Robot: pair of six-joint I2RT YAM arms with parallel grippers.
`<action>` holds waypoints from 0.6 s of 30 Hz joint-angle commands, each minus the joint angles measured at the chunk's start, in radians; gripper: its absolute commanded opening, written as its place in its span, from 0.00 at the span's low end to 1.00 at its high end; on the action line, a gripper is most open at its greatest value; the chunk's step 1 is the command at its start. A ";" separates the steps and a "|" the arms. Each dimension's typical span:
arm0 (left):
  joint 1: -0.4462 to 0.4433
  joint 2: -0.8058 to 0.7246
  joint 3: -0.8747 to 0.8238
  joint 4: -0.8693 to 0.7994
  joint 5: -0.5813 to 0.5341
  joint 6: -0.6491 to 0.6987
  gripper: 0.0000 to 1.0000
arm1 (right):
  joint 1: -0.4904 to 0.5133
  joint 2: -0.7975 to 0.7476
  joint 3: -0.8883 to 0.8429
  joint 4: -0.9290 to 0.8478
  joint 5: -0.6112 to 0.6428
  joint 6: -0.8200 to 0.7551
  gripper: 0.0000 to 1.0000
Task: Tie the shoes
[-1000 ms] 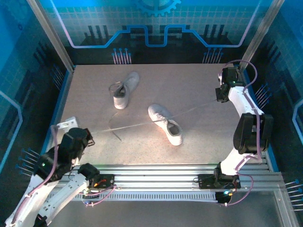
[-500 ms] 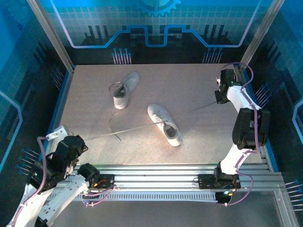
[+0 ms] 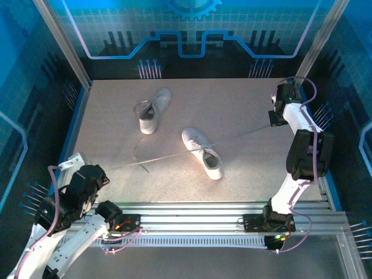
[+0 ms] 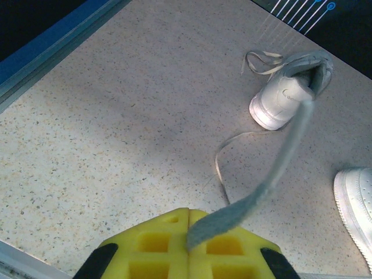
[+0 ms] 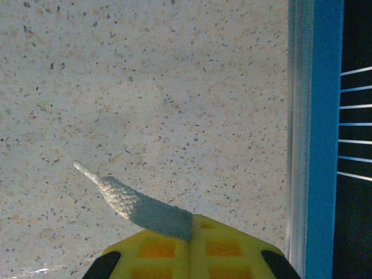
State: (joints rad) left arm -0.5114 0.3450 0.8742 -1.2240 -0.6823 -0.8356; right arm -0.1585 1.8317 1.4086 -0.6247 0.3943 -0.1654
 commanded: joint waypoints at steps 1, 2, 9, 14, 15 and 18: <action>0.007 0.006 0.006 -0.024 -0.044 0.032 0.00 | -0.040 0.014 0.038 0.016 0.013 0.013 0.00; 0.008 0.020 -0.006 0.004 -0.017 0.045 0.00 | -0.039 0.011 0.039 0.012 -0.025 0.020 0.00; 0.007 0.200 -0.185 0.412 0.309 0.139 0.00 | 0.032 0.042 0.099 -0.070 -0.158 0.094 0.27; 0.008 0.361 -0.234 0.511 0.396 0.167 0.31 | 0.048 0.036 0.120 -0.127 -0.215 0.179 0.56; 0.007 0.379 -0.229 0.509 0.395 0.188 0.38 | 0.048 0.026 0.118 -0.138 -0.237 0.196 0.58; 0.007 0.399 -0.214 0.552 0.401 0.300 0.47 | 0.056 -0.025 0.088 -0.153 -0.308 0.245 0.60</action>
State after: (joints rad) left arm -0.5114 0.7452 0.6430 -0.7628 -0.3317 -0.6487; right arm -0.1150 1.8587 1.5005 -0.7193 0.1776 0.0036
